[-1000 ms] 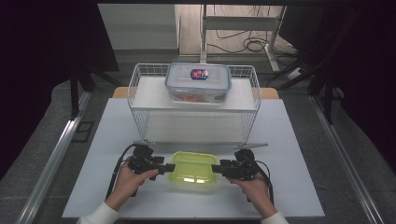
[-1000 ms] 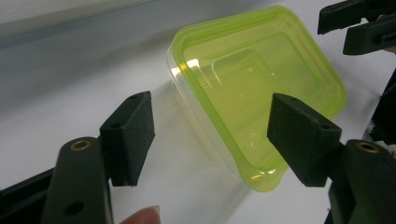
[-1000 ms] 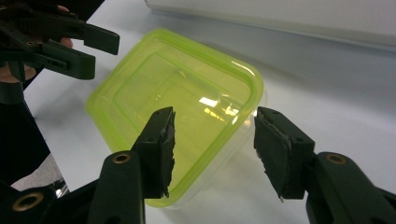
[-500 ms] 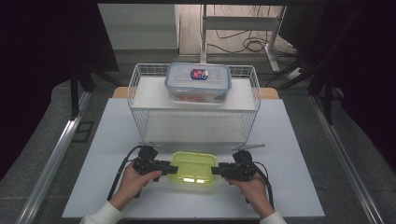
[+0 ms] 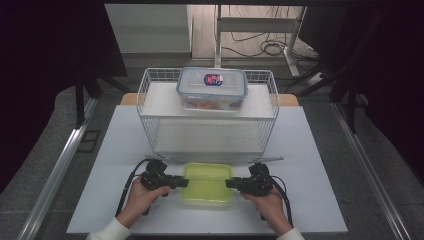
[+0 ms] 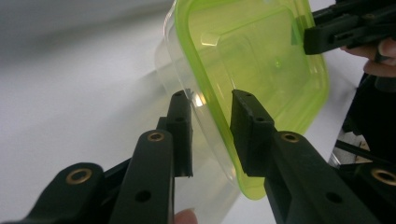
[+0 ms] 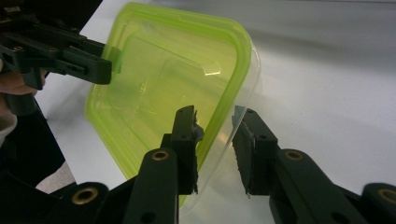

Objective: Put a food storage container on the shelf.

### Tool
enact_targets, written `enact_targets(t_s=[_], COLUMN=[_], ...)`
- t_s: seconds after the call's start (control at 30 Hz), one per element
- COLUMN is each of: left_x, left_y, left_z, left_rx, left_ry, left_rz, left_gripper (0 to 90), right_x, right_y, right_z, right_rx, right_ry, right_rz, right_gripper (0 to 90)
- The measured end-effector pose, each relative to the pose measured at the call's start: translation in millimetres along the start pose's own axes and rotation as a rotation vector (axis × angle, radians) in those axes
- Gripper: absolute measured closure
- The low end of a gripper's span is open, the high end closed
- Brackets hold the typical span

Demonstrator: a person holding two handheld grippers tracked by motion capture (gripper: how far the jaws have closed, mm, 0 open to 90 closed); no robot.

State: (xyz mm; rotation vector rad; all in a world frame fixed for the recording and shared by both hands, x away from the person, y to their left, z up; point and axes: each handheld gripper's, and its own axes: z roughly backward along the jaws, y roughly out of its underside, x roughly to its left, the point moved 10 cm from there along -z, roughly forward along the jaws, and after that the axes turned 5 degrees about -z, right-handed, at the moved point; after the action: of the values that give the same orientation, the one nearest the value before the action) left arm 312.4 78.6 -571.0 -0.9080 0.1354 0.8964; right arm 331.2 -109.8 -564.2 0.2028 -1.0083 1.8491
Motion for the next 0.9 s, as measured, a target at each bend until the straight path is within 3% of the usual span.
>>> enact_targets(t_s=[0.17, 0.27, 0.6, 0.9], left_x=[-7.6, -7.8, -10.8, -22.4], left_y=[2.2, 2.4, 1.2, -9.5], left_z=[3.8, 5.0, 10.5, 26.0], left_rx=[-0.013, -0.026, -0.055, -0.100], left_ry=[-0.048, -0.083, -0.078, -0.096], left_rz=[-0.051, -0.071, -0.079, -0.119], left_gripper=[72.6, 77.2, 77.7, 77.8], right_x=[2.5, 5.9, 11.7, 27.1], right_y=[-0.3, -2.0, -2.5, -13.6], right_z=[4.7, 8.9, 12.0, 27.3], right_rx=[-0.038, -0.062, -0.082, -0.133], right_ry=[-0.014, -0.016, -0.008, 0.004], right_rz=[-0.018, -0.004, 0.030, 0.109], right_gripper=[76.1, 79.2, 79.3, 79.2])
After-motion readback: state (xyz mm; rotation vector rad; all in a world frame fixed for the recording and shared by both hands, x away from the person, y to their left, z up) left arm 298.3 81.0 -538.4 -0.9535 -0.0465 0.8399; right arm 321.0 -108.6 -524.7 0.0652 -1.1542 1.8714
